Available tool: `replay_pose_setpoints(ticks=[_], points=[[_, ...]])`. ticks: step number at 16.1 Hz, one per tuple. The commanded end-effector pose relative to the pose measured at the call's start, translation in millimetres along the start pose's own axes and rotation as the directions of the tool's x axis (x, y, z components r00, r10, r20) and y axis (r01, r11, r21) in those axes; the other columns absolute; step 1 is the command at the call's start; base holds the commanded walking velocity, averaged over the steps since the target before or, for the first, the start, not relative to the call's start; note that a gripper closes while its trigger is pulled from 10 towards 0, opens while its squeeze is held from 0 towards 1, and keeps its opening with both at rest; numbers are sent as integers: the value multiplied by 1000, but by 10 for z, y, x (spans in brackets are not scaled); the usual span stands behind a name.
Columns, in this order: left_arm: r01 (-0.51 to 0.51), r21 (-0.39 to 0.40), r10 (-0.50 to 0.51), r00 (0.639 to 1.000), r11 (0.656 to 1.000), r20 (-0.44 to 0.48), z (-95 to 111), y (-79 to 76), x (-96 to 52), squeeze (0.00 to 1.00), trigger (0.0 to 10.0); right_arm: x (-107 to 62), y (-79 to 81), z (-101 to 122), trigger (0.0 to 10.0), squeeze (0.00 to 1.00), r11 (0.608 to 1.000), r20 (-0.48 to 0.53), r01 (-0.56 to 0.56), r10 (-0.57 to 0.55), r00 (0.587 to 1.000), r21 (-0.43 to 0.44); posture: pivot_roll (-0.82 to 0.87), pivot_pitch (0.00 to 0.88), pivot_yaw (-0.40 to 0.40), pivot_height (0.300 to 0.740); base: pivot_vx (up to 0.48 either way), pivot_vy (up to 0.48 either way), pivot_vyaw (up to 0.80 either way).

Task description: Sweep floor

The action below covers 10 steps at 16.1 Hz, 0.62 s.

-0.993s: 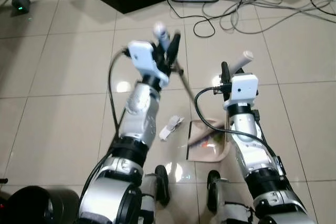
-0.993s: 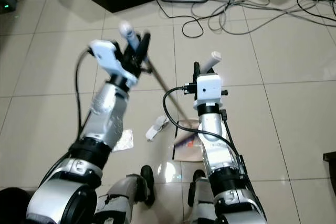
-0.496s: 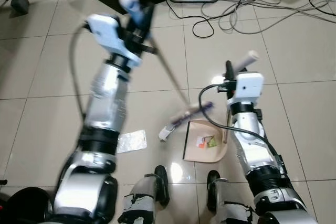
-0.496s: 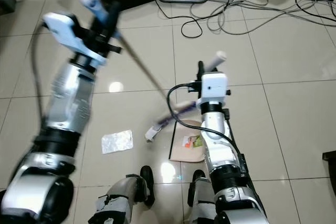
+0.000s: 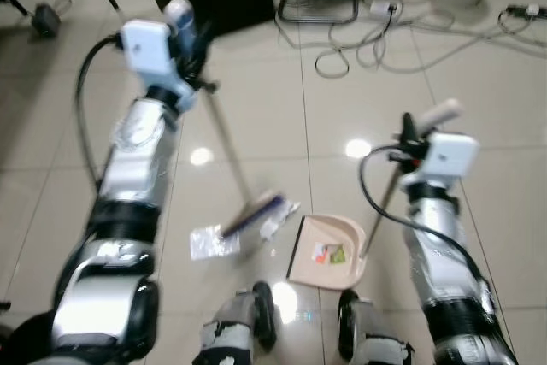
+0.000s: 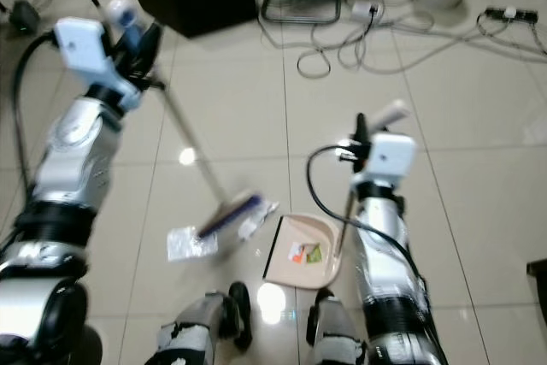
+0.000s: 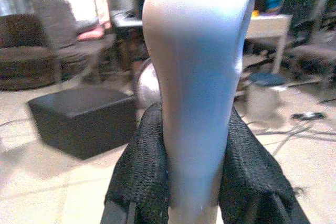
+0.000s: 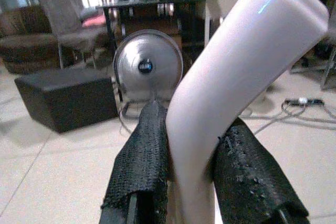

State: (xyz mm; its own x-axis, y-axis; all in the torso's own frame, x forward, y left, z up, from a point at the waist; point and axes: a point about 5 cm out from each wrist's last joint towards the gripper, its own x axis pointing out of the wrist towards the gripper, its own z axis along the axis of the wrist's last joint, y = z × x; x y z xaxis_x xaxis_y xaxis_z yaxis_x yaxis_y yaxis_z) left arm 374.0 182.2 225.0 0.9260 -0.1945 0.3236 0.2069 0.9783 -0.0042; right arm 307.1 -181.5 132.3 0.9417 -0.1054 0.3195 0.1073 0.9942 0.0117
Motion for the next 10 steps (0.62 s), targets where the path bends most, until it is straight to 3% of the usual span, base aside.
replay_pose_setpoints(ticks=[1, 4, 6, 10], points=[[-37, 22, 37, 999, 999, -4, 25, 119, -75, 0, 10000, -2, -21, 155, 10000, 0, 1000, 42, -9, 8, 999, 27, 4, 75, 98, 740, 0, 0, 0], [-63, 14, 64, 994, 998, -88, -98, 180, -285, 0, 10000, -77, -93, 377, 10000, 0, 999, 33, -37, 36, 999, 28, -25, 37, 90, 740, 0, 0, 0], [-59, 18, 61, 986, 998, -155, -261, 144, -605, 0, 10000, -84, -109, 702, 10000, 0, 996, 53, -75, 73, 996, 39, -43, 10, 82, 740, 0, 0, 0], [-75, 18, 77, 973, 997, -219, -377, 0, -871, 0, 10000, 23, -133, 997, 10000, 0, 993, 29, -95, 93, 995, 63, -44, 0, 73, 740, 0, 0, 0]])
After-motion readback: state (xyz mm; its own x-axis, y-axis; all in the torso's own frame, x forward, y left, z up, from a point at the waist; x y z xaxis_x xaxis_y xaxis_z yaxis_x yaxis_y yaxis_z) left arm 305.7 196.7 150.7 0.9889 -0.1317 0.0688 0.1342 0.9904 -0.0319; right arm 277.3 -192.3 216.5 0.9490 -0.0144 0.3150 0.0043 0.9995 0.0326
